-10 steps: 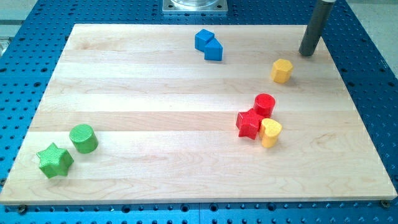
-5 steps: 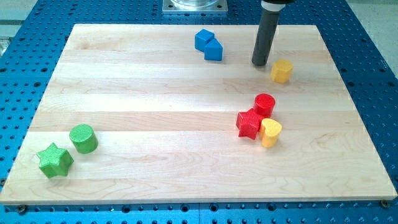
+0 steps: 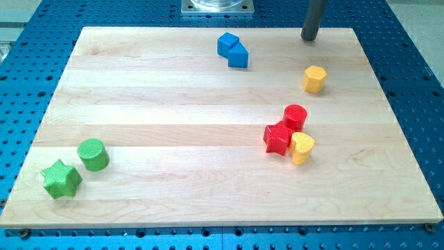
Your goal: Push the red and the yellow blocks together
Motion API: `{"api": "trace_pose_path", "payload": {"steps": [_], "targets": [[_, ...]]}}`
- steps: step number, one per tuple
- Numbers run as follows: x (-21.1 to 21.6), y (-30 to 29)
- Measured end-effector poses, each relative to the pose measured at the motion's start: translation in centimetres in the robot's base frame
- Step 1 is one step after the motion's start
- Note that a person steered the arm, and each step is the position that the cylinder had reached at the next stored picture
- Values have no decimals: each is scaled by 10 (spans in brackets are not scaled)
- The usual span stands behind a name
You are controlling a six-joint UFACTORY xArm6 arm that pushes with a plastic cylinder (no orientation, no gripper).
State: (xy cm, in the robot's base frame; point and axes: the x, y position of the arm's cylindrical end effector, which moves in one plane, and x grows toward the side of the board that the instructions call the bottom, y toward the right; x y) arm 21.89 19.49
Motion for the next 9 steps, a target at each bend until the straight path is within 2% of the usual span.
{"api": "trace_pose_path", "payload": {"steps": [1, 3, 4, 7, 9], "targets": [[9, 0], [99, 0], [125, -2], [159, -47], [183, -50]]}}
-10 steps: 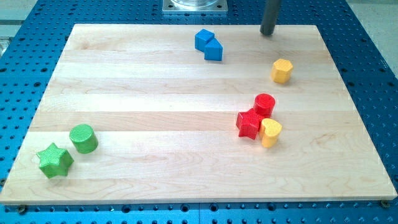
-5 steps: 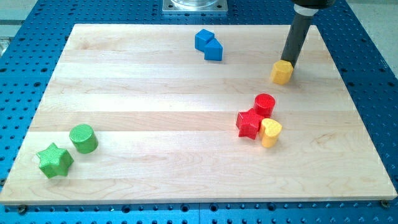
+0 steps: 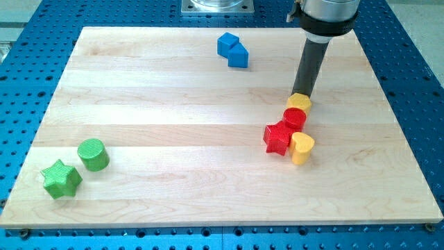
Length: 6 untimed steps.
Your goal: Push the red and the yellow blocks together
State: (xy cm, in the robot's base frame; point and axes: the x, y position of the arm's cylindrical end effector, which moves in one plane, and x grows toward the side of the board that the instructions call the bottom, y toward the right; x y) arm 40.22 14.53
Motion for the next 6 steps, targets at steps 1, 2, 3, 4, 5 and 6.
{"api": "trace_pose_path", "payload": {"steps": [1, 2, 3, 4, 5, 6], "targets": [[0, -2], [0, -8], [14, -16], [43, -17], [54, -17], [39, -54]]}}
